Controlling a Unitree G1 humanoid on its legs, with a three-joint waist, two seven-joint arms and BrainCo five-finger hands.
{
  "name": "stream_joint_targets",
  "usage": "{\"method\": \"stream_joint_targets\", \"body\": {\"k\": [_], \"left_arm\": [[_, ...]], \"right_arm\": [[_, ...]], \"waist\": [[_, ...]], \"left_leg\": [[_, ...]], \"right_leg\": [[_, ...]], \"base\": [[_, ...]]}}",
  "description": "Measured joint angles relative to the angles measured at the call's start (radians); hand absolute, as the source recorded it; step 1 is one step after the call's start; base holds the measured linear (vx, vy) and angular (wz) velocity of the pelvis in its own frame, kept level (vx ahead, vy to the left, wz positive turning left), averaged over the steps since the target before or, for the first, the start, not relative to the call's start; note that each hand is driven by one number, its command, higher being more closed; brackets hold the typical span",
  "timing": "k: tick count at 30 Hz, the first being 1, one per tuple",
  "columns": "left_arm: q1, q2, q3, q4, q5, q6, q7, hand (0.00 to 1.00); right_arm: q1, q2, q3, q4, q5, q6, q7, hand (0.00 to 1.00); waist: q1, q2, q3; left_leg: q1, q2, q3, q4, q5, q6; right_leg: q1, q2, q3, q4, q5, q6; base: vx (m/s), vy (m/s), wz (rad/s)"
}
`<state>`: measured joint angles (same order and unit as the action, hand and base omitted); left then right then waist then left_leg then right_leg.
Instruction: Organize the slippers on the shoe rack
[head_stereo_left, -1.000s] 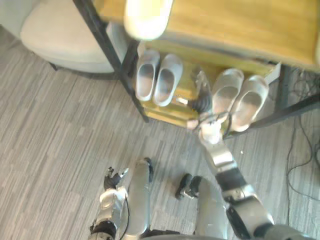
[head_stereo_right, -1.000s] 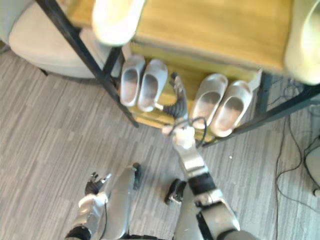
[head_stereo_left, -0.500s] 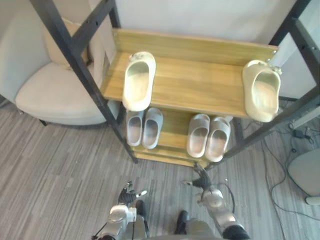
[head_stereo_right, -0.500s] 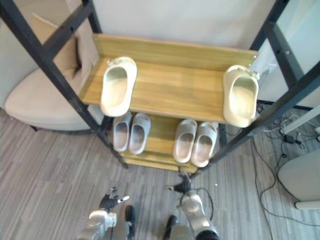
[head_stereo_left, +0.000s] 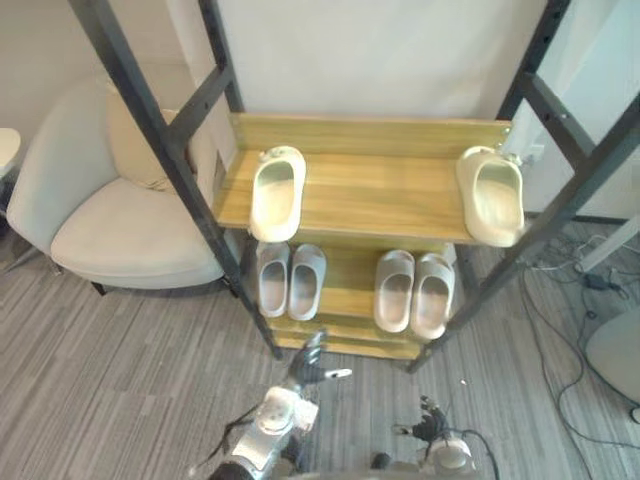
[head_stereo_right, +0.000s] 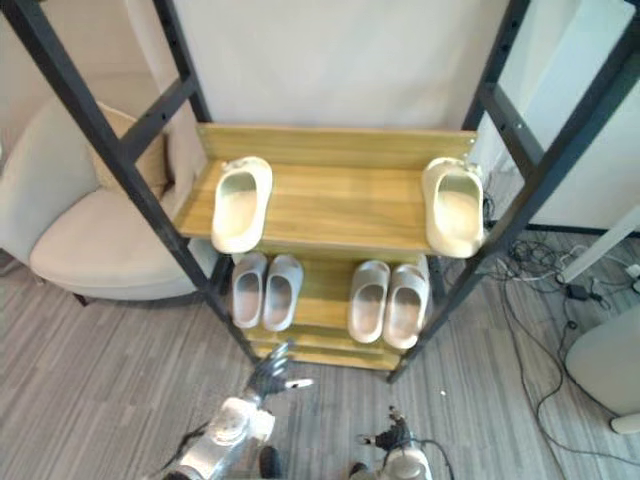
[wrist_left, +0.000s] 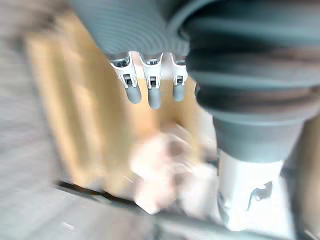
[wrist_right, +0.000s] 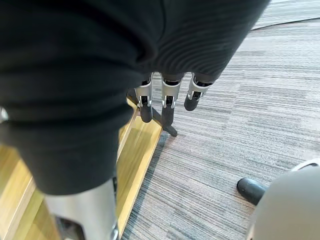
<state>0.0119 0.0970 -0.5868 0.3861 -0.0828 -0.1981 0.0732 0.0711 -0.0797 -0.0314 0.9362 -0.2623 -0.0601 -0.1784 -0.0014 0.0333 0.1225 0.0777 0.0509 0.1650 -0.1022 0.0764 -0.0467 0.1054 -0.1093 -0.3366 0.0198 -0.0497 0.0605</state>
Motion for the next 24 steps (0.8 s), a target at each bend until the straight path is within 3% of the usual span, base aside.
{"method": "stream_joint_targets", "body": {"k": [5, 11, 17, 24], "left_arm": [[-0.024, -0.002, -0.078, -0.230, -0.042, -0.030, -0.018, 0.00], [-0.172, 0.005, -0.012, -0.418, -0.095, -0.050, 0.033, 0.00], [-0.300, 0.033, 0.147, -0.431, -0.075, -0.063, 0.107, 0.00], [-0.475, 0.139, 0.331, -0.229, -0.023, -0.057, 0.179, 0.00]], "right_arm": [[0.012, -0.001, 0.002, 0.004, -0.001, -0.001, -0.002, 0.00], [0.009, -0.012, 0.040, 0.022, -0.001, -0.001, -0.016, 0.00], [0.007, -0.022, 0.045, 0.022, -0.001, 0.000, -0.013, 0.00], [0.004, -0.047, 0.045, 0.020, -0.001, 0.004, 0.016, 0.00]], "waist": [[-0.001, 0.012, -0.033], [-0.002, 0.014, -0.059], [-0.006, 0.016, -0.073], [-0.017, 0.001, -0.068]], "left_leg": [[0.001, -0.006, -0.010, 0.000, -0.008, -0.009], [0.011, -0.005, -0.010, -0.001, -0.011, -0.010], [0.016, -0.007, -0.012, 0.000, -0.009, -0.007], [0.019, -0.004, -0.012, -0.001, -0.013, -0.012]], "right_leg": [[0.015, -0.001, -0.003, -0.022, 0.002, 0.006], [0.029, 0.004, 0.000, -0.035, 0.012, 0.004], [0.044, 0.012, -0.001, -0.061, 0.022, -0.002], [0.057, 0.020, 0.004, -0.094, 0.034, -0.006]], "base": [[-0.01, 0.014, 0.05], [0.01, -0.002, 0.00], [0.04, -0.011, -0.01], [0.01, -0.008, -0.03]]}}
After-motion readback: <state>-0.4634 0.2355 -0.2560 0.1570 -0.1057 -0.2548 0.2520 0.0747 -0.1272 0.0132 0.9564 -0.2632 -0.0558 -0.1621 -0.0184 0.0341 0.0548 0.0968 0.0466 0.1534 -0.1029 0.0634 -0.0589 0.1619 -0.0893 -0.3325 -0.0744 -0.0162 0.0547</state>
